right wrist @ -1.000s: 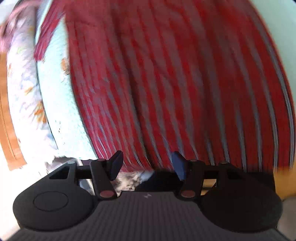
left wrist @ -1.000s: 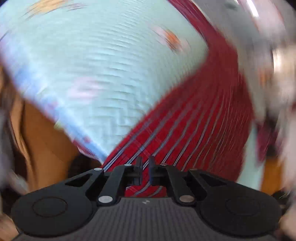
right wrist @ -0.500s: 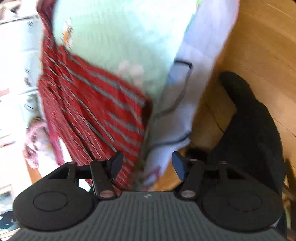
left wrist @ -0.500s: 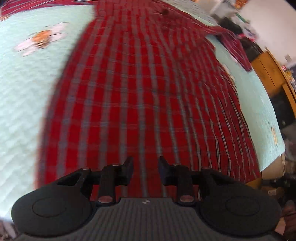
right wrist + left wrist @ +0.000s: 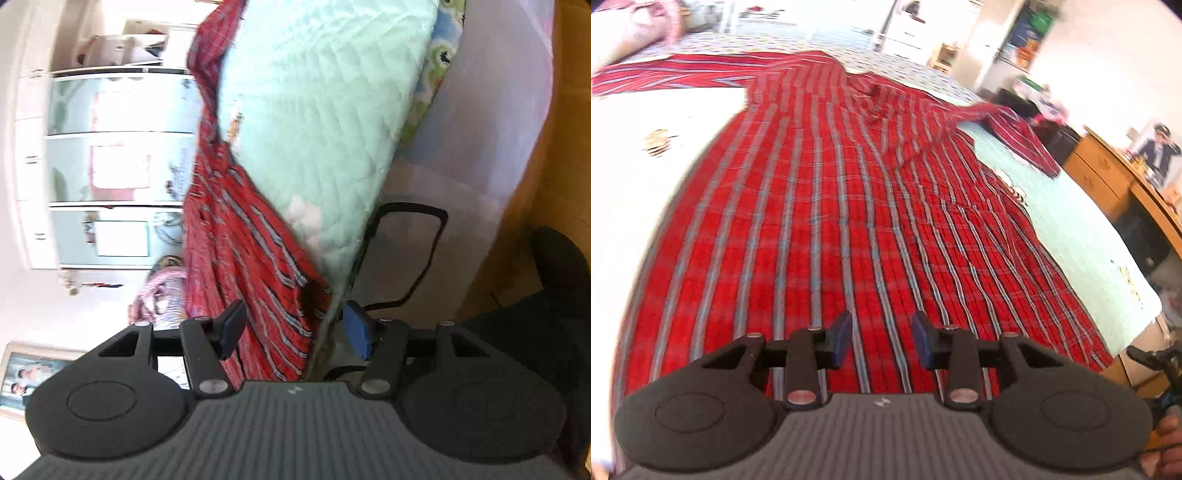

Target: Fold clothes

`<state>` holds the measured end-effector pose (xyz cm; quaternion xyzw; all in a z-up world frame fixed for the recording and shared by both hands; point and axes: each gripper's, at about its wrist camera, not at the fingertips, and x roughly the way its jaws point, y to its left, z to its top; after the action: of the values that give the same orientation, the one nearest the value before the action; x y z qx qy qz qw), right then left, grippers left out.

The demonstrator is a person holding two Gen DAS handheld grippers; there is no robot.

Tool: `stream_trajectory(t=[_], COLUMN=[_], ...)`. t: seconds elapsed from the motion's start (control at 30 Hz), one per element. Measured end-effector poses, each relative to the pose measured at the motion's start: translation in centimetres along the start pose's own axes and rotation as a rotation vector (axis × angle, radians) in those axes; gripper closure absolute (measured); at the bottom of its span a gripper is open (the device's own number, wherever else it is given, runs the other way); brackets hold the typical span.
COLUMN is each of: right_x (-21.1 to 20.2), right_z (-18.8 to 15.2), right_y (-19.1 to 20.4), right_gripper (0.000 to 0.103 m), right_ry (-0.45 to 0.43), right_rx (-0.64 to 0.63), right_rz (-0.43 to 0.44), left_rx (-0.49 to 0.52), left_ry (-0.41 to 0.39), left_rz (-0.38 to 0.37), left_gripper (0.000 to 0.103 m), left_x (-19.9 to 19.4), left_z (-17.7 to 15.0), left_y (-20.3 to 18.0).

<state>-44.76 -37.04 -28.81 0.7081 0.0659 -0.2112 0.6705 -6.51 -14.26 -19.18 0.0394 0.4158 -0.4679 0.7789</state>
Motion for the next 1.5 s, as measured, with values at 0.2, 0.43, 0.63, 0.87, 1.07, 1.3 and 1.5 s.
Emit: stream_trajectory(t=[0.2,0.43,0.63,0.87,1.07,1.3,1.5], right_x=[0.1,1.0,1.5,4.5,3.8,-2.1,-0.3], right_z=[-0.4,-0.2,0.7,1.2,0.7,1.7,0.9], right_y=[-0.4,1.1,1.7,1.4,2.7,1.2,0.1], right_gripper=[0.043,0.043,0.043,0.078,0.1,0.101,0.078], right_ry=[0.001,0.011,-0.017,0.029,-0.004,-0.136,-0.044], right_rx=[0.007,-0.046,-0.068,-0.063,-0.15,-0.114,-0.061], right_rz=[0.086,0.084,0.094,0.1,0.058,0.082,0.054], left_rx=[-0.008,-0.002,-0.01,-0.031,-0.051,-0.078,-0.074], left_ry=[-0.031,-0.038,-0.015,0.011,0.007,0.01,0.024], left_rz=[-0.007,-0.004,0.005,0.015,0.03,0.04,0.026], left_gripper=[0.061,0.057,0.055,0.054,0.054,0.053,0.053], left_x=[-4.6,-6.5,-5.9,-5.2,-5.5,-5.6,-5.3], left_z=[-2.4,-3.4,-3.6,-3.7,-3.8,-3.9,-4.1], left_y=[-1.1,-2.3,-2.5,-2.3,-1.8,-0.7,-0.9])
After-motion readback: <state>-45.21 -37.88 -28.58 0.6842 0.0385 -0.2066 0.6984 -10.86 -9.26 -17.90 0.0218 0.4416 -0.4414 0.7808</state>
